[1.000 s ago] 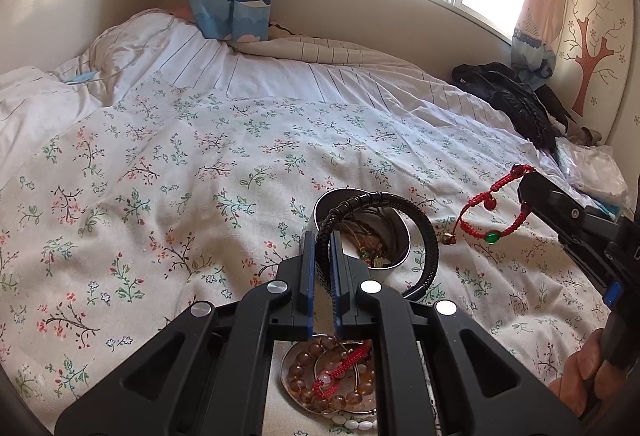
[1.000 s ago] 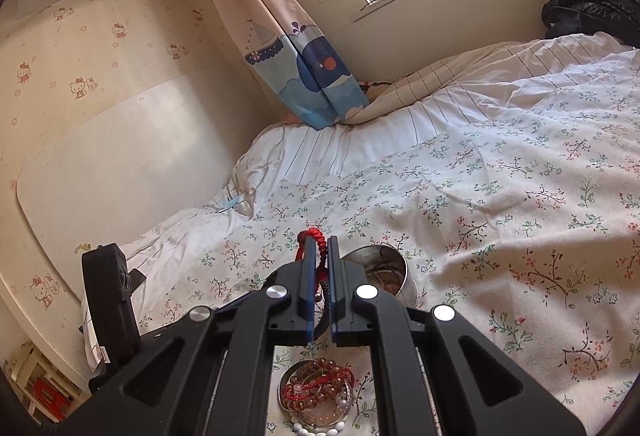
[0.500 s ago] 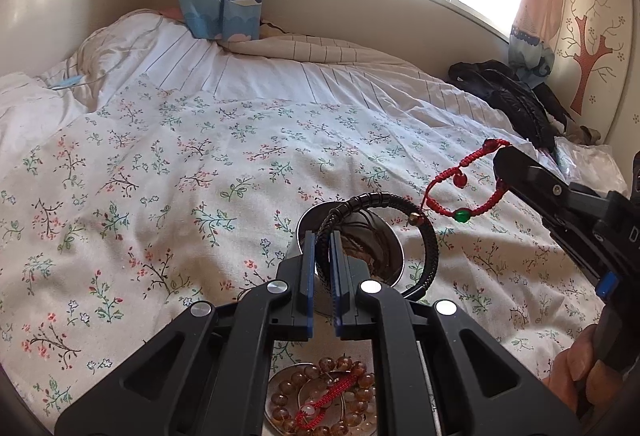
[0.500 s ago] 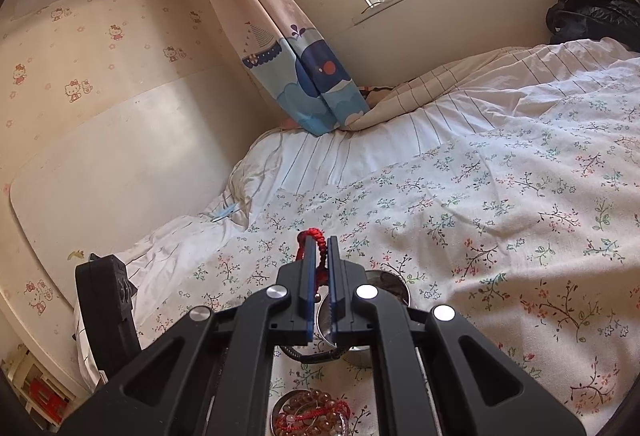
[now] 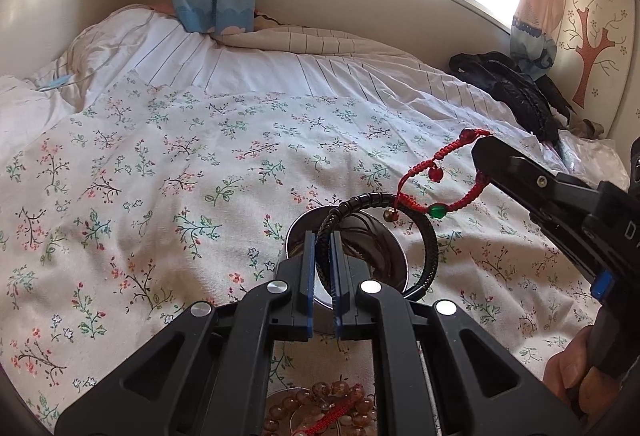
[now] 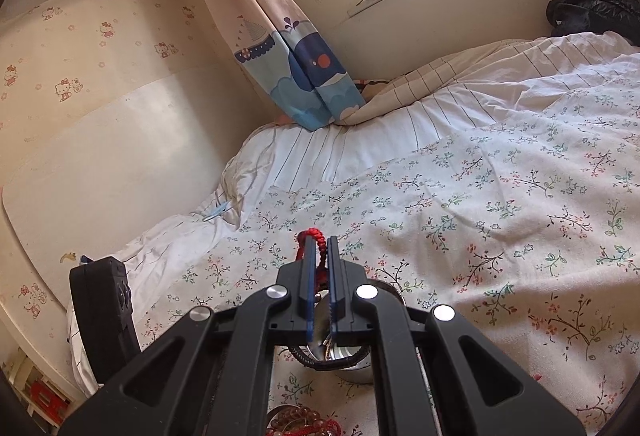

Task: Organize jewelry
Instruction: 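Lower the black bracelet into the tin while the right tool brings red cord over, then open both tools inside the silver tin to release the bracelets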

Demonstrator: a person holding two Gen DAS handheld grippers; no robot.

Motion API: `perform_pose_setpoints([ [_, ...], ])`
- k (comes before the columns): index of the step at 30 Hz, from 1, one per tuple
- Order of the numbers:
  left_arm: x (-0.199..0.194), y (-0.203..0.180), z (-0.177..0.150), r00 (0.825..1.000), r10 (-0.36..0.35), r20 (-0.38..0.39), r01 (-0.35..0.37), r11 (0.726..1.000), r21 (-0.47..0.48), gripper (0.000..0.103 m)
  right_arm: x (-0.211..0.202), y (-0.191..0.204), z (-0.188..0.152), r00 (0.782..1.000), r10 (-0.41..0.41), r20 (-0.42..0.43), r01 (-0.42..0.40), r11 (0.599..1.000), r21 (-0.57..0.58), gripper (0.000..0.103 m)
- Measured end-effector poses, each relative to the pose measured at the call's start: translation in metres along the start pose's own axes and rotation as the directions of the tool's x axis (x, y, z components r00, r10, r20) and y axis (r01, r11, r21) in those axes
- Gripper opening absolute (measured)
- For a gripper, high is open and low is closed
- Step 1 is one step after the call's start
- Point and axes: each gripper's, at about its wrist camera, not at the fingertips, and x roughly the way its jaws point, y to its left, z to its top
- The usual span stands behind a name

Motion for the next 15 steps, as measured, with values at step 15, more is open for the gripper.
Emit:
perform_pose_setpoints([
  [15, 0.025, 0.007, 0.001, 0.998, 0.028, -0.063, -0.030, 0.999, -0.016, 0.007, 0.042, -0.021, -0.010, 0.990, -0.042, -0.132, 0.050, 0.997, 0.058, 0.028],
])
